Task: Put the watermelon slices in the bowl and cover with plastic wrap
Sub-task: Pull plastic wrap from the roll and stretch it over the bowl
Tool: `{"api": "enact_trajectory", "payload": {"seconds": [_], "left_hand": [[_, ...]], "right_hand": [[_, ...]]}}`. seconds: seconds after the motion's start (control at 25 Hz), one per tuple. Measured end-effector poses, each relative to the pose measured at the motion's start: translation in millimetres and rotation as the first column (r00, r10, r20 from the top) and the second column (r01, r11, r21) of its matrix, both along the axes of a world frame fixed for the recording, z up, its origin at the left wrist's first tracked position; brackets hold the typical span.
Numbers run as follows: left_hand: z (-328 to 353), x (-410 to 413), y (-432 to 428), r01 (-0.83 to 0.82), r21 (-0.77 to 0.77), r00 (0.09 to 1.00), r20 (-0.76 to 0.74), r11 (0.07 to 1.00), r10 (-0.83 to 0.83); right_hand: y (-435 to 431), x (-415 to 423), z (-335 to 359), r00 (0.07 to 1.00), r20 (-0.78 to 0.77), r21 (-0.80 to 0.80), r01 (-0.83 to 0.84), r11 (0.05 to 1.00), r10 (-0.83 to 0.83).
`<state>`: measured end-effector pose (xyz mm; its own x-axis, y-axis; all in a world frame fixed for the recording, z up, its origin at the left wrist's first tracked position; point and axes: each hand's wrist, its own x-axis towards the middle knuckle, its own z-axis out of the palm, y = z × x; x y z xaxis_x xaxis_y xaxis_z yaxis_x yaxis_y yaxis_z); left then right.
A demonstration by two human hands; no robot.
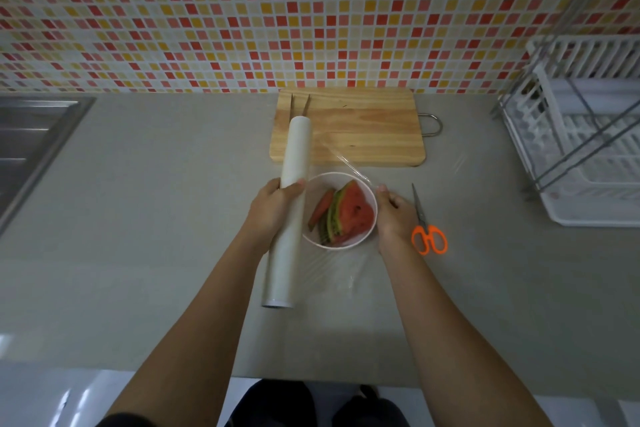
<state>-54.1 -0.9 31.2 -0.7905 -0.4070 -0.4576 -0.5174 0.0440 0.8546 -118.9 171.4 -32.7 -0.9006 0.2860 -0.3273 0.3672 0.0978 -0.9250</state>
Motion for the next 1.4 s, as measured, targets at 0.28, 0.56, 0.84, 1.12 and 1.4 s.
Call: {"api": "enact_trajectory", "payload": {"seconds": [0.28,0.56,0.84,1.12,1.4], "left_hand": [[-9.4,2.6,-5.6,0.039,-0.289,0.998,-0.043,0.956,-0.053],[-18.4,6.7,-16.6,0.048,-0.153,0.996,-0.064,0.987,-0.058],[-29.3,12.2,-23.8,0.017,0.065,0.995,-0.103,0.998,-0.01],[-33.2,8.2,-25.1,0.036,0.054,0.99,-0.139,0.998,-0.028],[-37.7,5.9,-28.7,0.048,0.002,0.99,-0.13,0.999,-0.048]], "right_hand": [[-1.6,0.4,1.3,1.0,0.007,0.057,-0.009,0.998,0.008],[-2.3,2.4,0.4,1.0,0.024,0.031,-0.013,0.999,0.012],[-4.6,-5.4,2.2,0.935,0.348,-0.267,0.036,0.963,0.061],[-13.3,-9.8,0.4,0.933,0.348,-0.489,0.096,0.867,0.093],[-2.0,-10.0,4.4,0.996,-0.004,0.008,0.09,0.996,-0.09]]}}
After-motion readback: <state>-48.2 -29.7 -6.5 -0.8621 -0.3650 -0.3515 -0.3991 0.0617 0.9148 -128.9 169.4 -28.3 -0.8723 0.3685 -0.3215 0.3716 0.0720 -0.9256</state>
